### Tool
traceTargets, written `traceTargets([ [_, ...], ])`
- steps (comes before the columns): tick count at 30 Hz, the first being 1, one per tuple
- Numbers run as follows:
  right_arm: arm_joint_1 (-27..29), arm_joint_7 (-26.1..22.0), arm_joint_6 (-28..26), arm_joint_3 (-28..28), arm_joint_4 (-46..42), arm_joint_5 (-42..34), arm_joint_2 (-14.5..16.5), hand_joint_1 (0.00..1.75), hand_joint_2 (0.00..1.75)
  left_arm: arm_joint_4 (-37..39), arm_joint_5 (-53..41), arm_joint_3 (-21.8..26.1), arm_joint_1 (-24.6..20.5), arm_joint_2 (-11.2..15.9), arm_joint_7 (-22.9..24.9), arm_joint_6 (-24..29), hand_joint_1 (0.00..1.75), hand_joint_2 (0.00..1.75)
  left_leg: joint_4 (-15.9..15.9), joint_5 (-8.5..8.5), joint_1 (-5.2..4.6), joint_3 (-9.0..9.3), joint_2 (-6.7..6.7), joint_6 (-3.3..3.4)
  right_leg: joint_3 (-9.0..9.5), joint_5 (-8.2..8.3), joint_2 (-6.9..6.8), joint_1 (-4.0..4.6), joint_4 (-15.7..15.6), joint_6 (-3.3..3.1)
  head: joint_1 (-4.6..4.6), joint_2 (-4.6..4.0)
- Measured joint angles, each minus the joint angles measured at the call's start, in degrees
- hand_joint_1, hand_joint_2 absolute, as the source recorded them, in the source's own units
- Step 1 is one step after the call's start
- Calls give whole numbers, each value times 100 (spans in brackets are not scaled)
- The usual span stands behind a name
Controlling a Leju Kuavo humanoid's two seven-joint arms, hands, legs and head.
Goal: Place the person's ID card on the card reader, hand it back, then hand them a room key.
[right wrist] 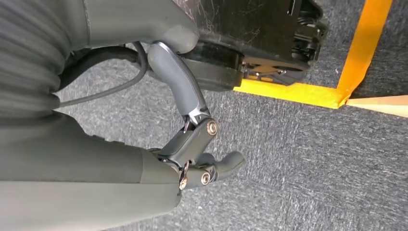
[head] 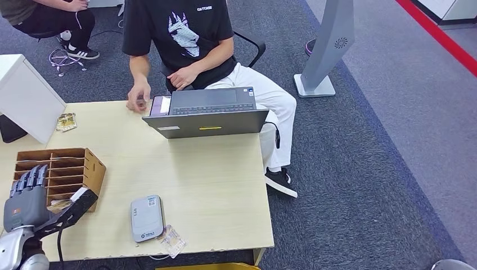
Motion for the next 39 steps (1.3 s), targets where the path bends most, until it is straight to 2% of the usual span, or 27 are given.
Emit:
traceTargets([
  [3,18,89,-75,155,-39,-75,-102,0,175,-70,2,43,56,90,27,-27,0,175,0,0,0,0,0,0,0,0,0,0,0,0,0,0],
  [19,6,155,-230,493,-21,-228,-310,0,175,-105,7,95,143,157,22,-54,3,175,0,0,0,-1,-3,0,0,0,-1,0,0,0,1,0],
  [20,2,157,-253,515,-19,-262,-324,0,175,-105,12,95,143,157,11,-65,14,175,0,0,0,-1,-2,0,0,0,-1,0,0,0,1,0],
  [21,-4,156,-278,543,-16,-301,-339,0,175,-105,20,95,143,156,-3,-78,49,175,0,0,0,-1,-2,0,0,0,-1,0,0,0,1,0],
  [23,-22,156,-331,603,-8,-387,-372,0,175,-105,34,95,142,150,-32,-101,133,175,0,0,0,0,-2,0,0,0,-1,0,0,0,1,1],
  [24,-31,157,-357,635,-3,-431,-390,0,175,-105,38,95,142,146,-39,-112,166,175,0,0,0,0,-2,0,0,0,-1,0,-1,0,1,1],
  [25,-41,160,-383,667,1,-472,-406,0,175,-105,39,94,142,143,-42,-124,175,175,0,0,0,0,-2,0,0,0,-1,0,0,0,1,1],
  [39,-158,210,-762,1166,108,-987,-675,0,175,-107,-39,86,233,209,-52,-190,175,175,0,0,0,-1,-2,0,0,0,-1,0,0,0,1,0],
])
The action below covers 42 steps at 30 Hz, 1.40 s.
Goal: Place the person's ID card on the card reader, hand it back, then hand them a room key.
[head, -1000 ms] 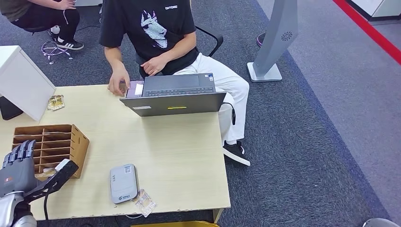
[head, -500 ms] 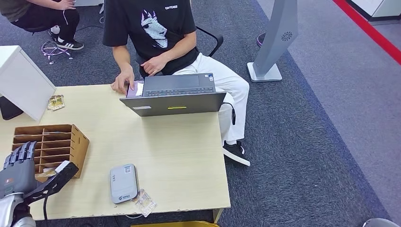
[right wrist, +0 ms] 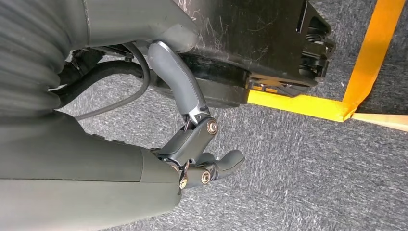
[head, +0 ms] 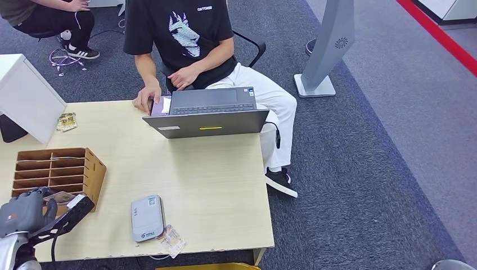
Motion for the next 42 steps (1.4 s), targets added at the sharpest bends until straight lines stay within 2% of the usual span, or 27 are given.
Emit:
traceTargets([
  [12,-63,125,-249,392,3,-260,-212,0,175,-167,-117,79,294,118,161,56,175,175,0,0,0,0,2,0,0,0,1,0,0,0,0,0],
  [16,-86,149,-328,504,24,-288,-274,0,175,-342,-72,219,361,103,212,387,175,175,0,0,0,1,0,0,-1,0,0,1,0,0,1,0],
  [22,-98,187,-390,625,32,-274,-350,0,175,-918,-13,487,361,-30,262,658,175,175,1,0,0,0,-1,0,-1,0,0,0,-1,0,1,0],
  [28,-82,241,-432,722,-2,-175,-407,0,175,-1787,-227,625,360,-173,-39,1395,175,175,1,0,-1,0,-1,0,0,1,0,-1,-1,1,-1,1],
  [33,-46,256,-433,743,-64,-162,-438,0,175,-2324,-314,678,363,-251,-71,1482,175,175,1,-1,-1,0,-1,1,-1,0,-1,0,-1,1,-1,0],
  [38,-22,238,-449,769,-68,-100,-451,0,175,-2715,-538,715,378,-317,-320,2004,175,175,1,0,-1,0,-1,0,0,0,-1,1,-1,0,0,0],
  [42,2,237,-449,806,-72,-106,-470,0,175,-3083,-672,778,431,-315,-320,2090,175,175,1,0,0,0,0,0,0,0,-1,0,0,0,-1,0],
])
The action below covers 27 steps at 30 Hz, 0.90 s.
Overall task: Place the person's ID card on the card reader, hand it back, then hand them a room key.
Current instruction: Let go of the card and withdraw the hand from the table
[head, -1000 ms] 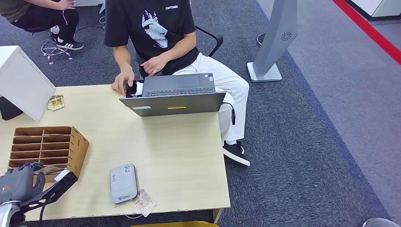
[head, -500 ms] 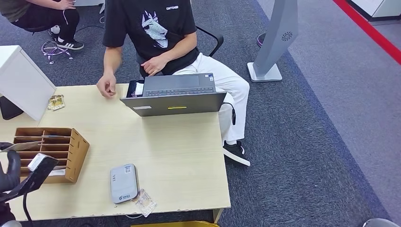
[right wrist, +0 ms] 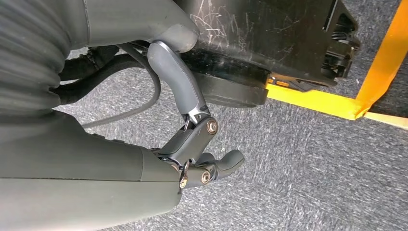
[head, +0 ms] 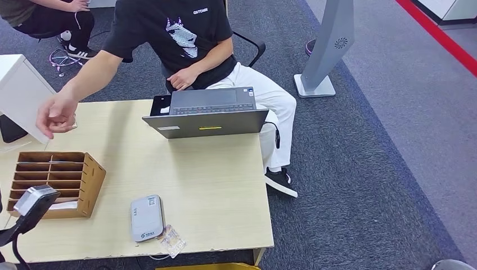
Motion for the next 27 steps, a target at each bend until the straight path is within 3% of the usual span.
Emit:
traceTargets([
  [13,-38,51,9,62,14,-179,-38,0,175,139,235,604,-105,332,267,-718,175,175,0,1,0,1,1,-1,0,0,1,0,1,-1,0,1],
  [27,-122,63,16,129,28,-263,-58,0,175,817,152,654,-298,313,454,-880,175,175,0,1,0,0,3,-1,0,0,2,-1,0,-1,0,1],
])
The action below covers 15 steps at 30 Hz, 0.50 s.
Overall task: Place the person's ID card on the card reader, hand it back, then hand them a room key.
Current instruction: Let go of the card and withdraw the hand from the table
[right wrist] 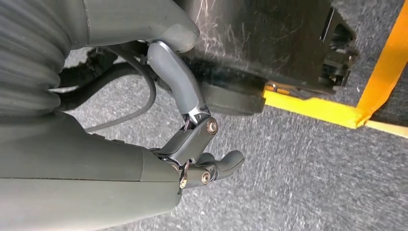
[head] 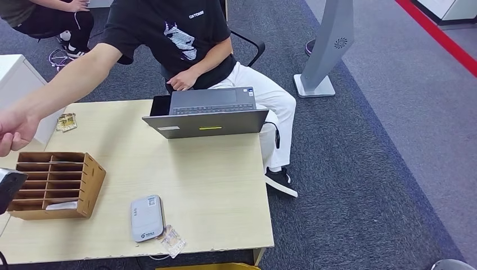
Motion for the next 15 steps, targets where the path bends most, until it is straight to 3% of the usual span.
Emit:
traceTargets([
  [6,-22,13,0,64,0,-30,-21,0,175,75,-9,0,97,-95,-81,238,175,175,0,0,0,0,0,0,0,0,1,0,0,0,0,-1],
  [7,-25,11,0,72,0,-30,-26,0,175,75,-5,0,105,-107,-123,293,144,175,0,0,0,0,0,0,-1,0,1,0,0,0,1,-1],
  [10,-40,-5,-4,100,5,-48,-44,0,175,70,60,0,114,-149,-308,474,13,175,0,0,0,0,0,0,-1,0,1,0,0,0,1,-1],
  [11,-48,-14,-7,117,11,-64,-52,0,175,61,100,0,114,-169,-379,531,0,175,0,-1,0,0,0,1,-1,0,1,0,0,0,1,-1],
  [15,-99,-30,-20,208,43,-133,-91,0,175,-50,316,-3,116,-248,-503,523,0,175,0,-2,0,0,-1,3,-1,0,0,0,-1,0,1,0],
])
